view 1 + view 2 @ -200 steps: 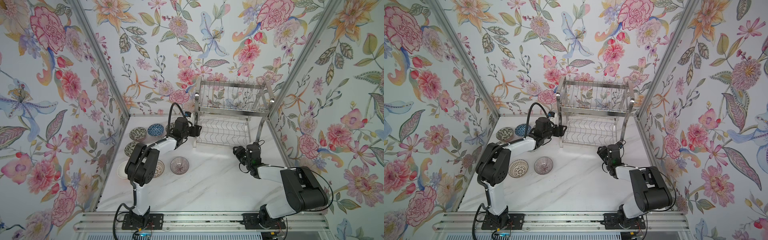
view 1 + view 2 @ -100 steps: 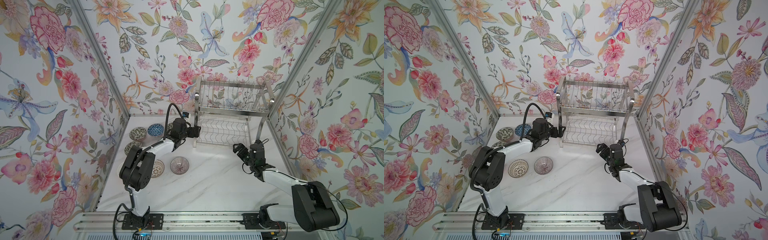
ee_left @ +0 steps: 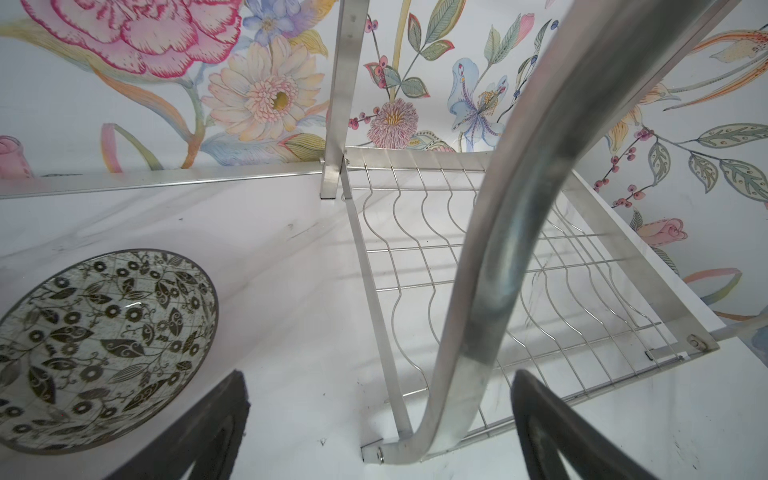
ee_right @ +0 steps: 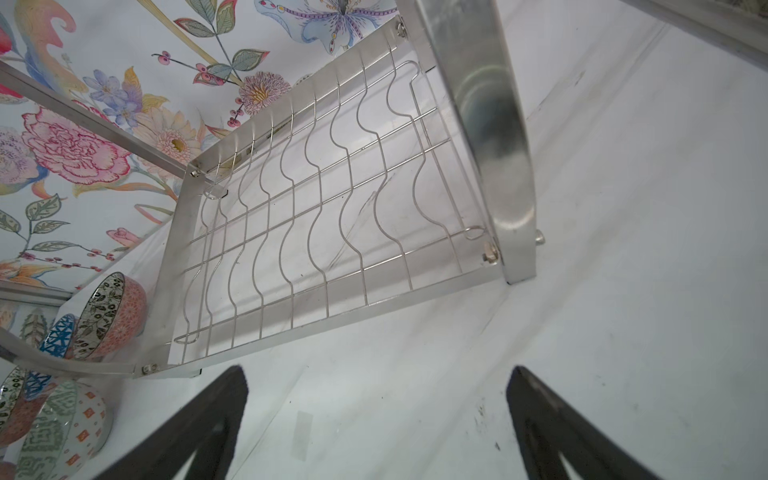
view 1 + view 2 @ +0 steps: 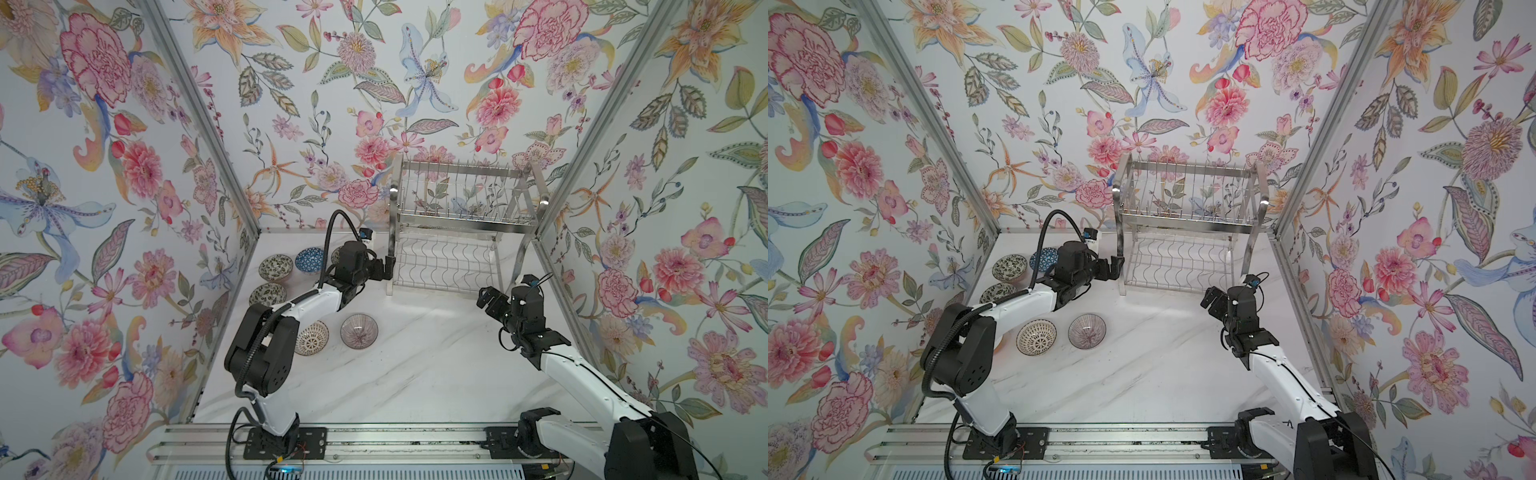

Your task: Load the bowls into the dish rack

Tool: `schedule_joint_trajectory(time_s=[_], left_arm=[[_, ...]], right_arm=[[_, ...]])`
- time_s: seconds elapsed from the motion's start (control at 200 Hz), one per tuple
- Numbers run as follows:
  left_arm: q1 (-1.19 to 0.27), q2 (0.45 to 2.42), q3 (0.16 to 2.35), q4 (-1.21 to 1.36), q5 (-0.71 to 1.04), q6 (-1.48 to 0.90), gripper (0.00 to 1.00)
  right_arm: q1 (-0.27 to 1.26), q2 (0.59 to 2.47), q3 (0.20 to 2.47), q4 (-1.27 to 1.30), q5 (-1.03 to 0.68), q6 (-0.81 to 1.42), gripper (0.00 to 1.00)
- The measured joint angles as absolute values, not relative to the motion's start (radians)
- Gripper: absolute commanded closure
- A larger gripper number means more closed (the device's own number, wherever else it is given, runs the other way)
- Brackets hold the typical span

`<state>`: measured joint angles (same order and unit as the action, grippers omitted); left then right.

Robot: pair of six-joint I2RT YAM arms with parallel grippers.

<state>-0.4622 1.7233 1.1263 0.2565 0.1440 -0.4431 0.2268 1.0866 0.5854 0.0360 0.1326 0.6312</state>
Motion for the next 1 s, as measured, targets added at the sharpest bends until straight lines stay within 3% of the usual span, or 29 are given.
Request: schedule_joint_trajectory(time_s=[0.315, 0.671, 0.846, 1.001], left_arm=[[-0.474, 1.487, 0.955, 0.204, -0.007, -0.387, 0.01], [-0.488, 1.372, 0.947, 0.017, -0.201, -0.311, 0.00], [-0.487, 1.258, 0.920, -0.078, -0.270, -0.323, 0.00], [-0.472, 1.148, 0.853, -0.116, -0.217, -0.370, 0.01]], right_arm=[[0.368, 1.150, 0.687, -0.031, 0.220, 0.504, 0.01], [0.612, 1.318, 0.873, -0.052, 0.390, 0.325, 0.01], [0.715, 1.444, 0.976, -0.059, 0.343, 0.279, 0.01], [0.767, 1.568, 1.027, -0.063, 0.229, 0.286, 0.01]])
